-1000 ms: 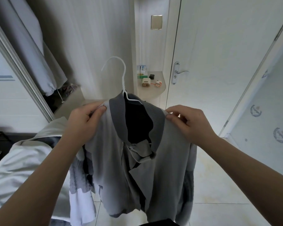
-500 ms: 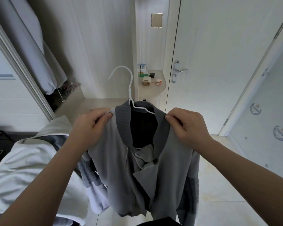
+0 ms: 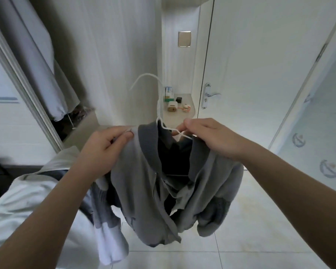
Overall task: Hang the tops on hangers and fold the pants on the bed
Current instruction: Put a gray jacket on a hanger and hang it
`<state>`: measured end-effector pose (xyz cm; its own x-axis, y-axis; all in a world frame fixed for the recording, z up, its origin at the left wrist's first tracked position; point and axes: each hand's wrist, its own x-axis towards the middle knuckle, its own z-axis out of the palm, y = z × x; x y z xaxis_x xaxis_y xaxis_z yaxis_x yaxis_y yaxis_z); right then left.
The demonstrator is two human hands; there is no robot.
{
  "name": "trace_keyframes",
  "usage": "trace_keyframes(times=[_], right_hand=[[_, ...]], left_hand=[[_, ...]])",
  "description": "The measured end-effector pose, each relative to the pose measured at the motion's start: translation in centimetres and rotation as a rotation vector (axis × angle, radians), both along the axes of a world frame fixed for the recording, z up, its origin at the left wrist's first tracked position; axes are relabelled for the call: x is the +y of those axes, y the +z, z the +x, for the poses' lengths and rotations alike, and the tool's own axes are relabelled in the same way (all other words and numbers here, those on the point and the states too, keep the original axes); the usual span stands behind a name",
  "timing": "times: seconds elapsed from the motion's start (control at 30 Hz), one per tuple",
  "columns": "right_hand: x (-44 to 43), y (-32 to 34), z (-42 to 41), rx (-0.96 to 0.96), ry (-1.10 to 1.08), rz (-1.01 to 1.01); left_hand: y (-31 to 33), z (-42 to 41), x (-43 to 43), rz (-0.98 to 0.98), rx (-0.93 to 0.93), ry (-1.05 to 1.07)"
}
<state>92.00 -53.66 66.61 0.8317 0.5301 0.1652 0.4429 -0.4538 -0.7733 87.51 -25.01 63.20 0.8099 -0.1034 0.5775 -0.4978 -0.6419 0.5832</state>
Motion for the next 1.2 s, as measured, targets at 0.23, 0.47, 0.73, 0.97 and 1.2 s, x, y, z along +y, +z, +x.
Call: trace_keyframes(times=[0.23,0.47,0.73,0.97,1.2], right_hand=[[0.9,0.2,-0.7,-0.306,-0.026,0.003],[0.9,0.9,-1.1,-0.398,-0.021,-0.075],[1.9,1.8,0.2,-0.292,0.003,-0.024],[-2.6,0.3,1.1,-0.226,-0.057,-0.133],[-0.1,1.4,3.1,-0.136,-0.015,-0.075]], left_hand=[[-1.1,0.7,0.4,-0.038,-0.016,0.118],[-0.3,0.9,2.2,0.163,-0.087,0.363],[-1.6,1.9,-1.2,0.149,-0.06,0.214],[0.1,4.4,-0.2,0.104,-0.15,0.307],[1.8,9.7,0.1,0.189,-0.124,0.434]])
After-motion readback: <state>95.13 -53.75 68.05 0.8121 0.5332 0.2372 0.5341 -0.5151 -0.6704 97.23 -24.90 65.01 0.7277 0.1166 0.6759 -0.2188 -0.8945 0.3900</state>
